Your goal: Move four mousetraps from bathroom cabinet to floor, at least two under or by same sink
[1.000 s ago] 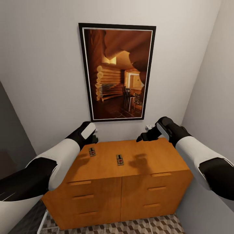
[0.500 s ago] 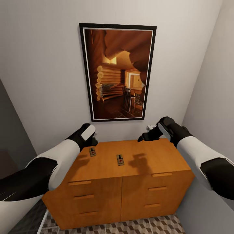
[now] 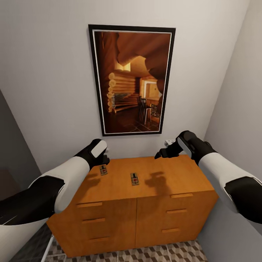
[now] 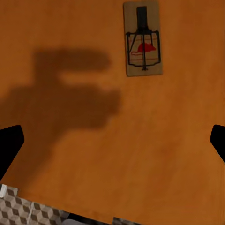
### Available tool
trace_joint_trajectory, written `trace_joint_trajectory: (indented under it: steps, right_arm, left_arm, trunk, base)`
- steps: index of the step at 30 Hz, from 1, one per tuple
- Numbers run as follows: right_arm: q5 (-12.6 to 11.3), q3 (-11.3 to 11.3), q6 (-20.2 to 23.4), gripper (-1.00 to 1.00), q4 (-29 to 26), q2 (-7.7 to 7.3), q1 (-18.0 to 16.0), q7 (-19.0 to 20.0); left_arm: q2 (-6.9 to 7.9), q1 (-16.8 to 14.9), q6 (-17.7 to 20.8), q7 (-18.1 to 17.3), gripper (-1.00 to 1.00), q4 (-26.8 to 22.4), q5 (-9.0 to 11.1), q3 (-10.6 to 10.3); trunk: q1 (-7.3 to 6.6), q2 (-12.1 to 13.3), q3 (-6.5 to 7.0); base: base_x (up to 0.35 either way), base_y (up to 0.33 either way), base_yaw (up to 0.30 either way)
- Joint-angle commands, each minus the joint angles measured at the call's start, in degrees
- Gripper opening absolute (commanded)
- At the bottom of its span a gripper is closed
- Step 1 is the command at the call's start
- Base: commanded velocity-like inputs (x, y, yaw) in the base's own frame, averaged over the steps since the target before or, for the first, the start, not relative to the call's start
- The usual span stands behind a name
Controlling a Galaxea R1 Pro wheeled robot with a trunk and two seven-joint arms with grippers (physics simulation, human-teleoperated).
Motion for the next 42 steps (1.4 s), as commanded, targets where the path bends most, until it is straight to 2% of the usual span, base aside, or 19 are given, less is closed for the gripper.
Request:
trace_joint_trajectory:
  steps: [1, 9, 21, 27, 42]
  right_arm:
    - [-0.6, 0.4, 0.2, 1.00, -0.1, -0.32, -0.1, -0.2]
    - [-0.6, 0.4, 0.2, 1.00, -0.6, -1.66, -0.1, -0.1]
    - [-0.7, 0.4, 0.2, 1.00, -1.4, -4.77, -0.1, 0.2]
    - [-0.7, 0.3, 0.2, 1.00, -1.5, -5.31, -0.1, 0.3]
    - [-0.9, 0.3, 0.2, 1.00, -3.1, -5.45, -0.2, 0.8]
  left_arm:
    - [-0.01, -0.1, 0.1, 0.4, 1.00, -0.1, 0.7, -0.3]
    - [-0.06, -0.1, -2.6, 0.4, 1.00, -0.1, 1.3, 1.2]
    - [-0.19, -0.1, -3.5, 0.4, 1.00, -0.1, 1.4, 1.6]
    - [-0.24, -0.1, -3.6, 0.4, 1.00, -0.3, 1.4, 1.6]
    - [-0.21, -0.1, -3.6, 0.3, 1.00, -0.3, 1.4, 1.6]
  trunk:
    - [0.26, -0.5, -0.32]
    - [2.02, -3.8, -1.75]
    - [4.65, -8.6, -3.91]
    - [5.97, -11.0, -4.99]
    - [9.27, -17.0, -7.68]
  base:
    - [0.000, 0.000, 0.000]
    - [0.000, 0.000, 0.000]
    - [0.000, 0.000, 0.000]
    - [0.000, 0.000, 0.000]
    - [0.000, 0.000, 0.000]
